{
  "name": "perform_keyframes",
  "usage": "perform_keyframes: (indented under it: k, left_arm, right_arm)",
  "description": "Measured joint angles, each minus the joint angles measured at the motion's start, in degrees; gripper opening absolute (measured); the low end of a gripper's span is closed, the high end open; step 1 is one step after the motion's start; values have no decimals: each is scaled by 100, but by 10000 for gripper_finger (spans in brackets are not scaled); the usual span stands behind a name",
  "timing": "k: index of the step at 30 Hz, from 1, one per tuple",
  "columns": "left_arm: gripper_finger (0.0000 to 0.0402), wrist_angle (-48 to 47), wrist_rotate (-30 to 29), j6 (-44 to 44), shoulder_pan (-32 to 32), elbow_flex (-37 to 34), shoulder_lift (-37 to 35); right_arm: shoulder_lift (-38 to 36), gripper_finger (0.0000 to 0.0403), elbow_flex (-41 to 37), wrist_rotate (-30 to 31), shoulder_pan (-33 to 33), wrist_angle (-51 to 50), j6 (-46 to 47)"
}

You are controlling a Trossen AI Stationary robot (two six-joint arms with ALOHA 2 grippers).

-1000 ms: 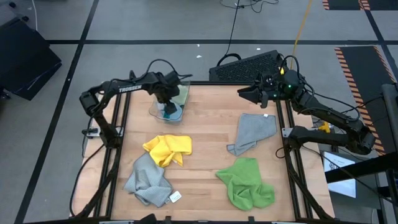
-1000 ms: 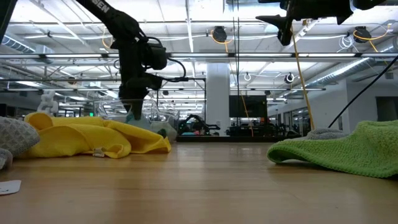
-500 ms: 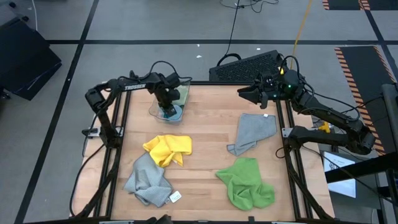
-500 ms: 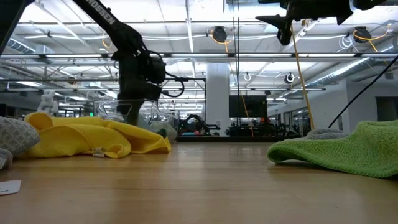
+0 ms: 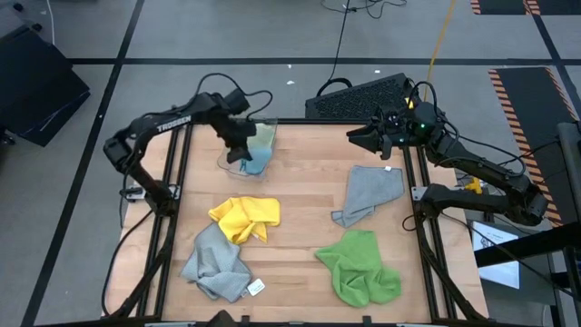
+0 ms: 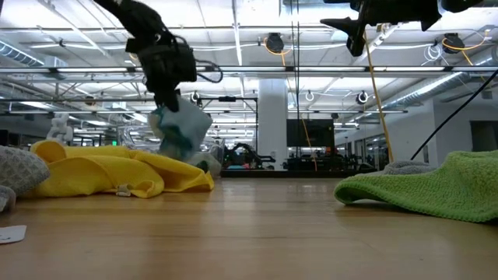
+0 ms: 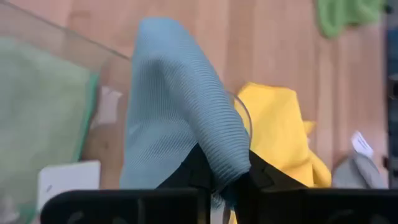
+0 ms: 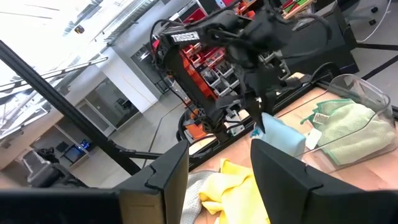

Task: Fold microfiber towels
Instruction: Put the blue microfiber cloth into the transparent bin

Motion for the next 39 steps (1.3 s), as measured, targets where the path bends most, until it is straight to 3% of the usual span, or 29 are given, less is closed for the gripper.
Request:
perform_keyframes:
  k: [4, 10, 17, 24, 27, 33, 36, 39]
  left_arm:
    - [29, 173, 500, 891, 257, -324, 336]
    - [29, 266, 845, 1276, 584, -395, 968]
    - [57, 246, 187, 1527, 714, -393, 1263]
    - [59, 843, -1069, 1060, 674, -393, 1286]
    - [86, 1021, -1539, 1050, 587, -393, 1286]
    - [188, 1138, -1750, 717, 461, -392, 1192]
    - [221, 677, -1767, 689, 363, -201, 896]
    - [229, 157, -1932, 653, 290, 46, 527]
  right_arm:
    - [0, 164, 0, -23, 0, -1, 44]
    - [0, 164, 0, -299, 0, -1, 163]
    - [0, 164, -1, -304, 0, 0, 234]
    - [0, 164, -2, -302, 0, -1, 162]
    - [0, 164, -2, -302, 0, -3, 153]
    - [0, 164, -2, -302, 0, -7, 166]
    - [0, 164, -2, -302, 0, -55, 167]
    - [0, 164, -2, -300, 0, -135, 156]
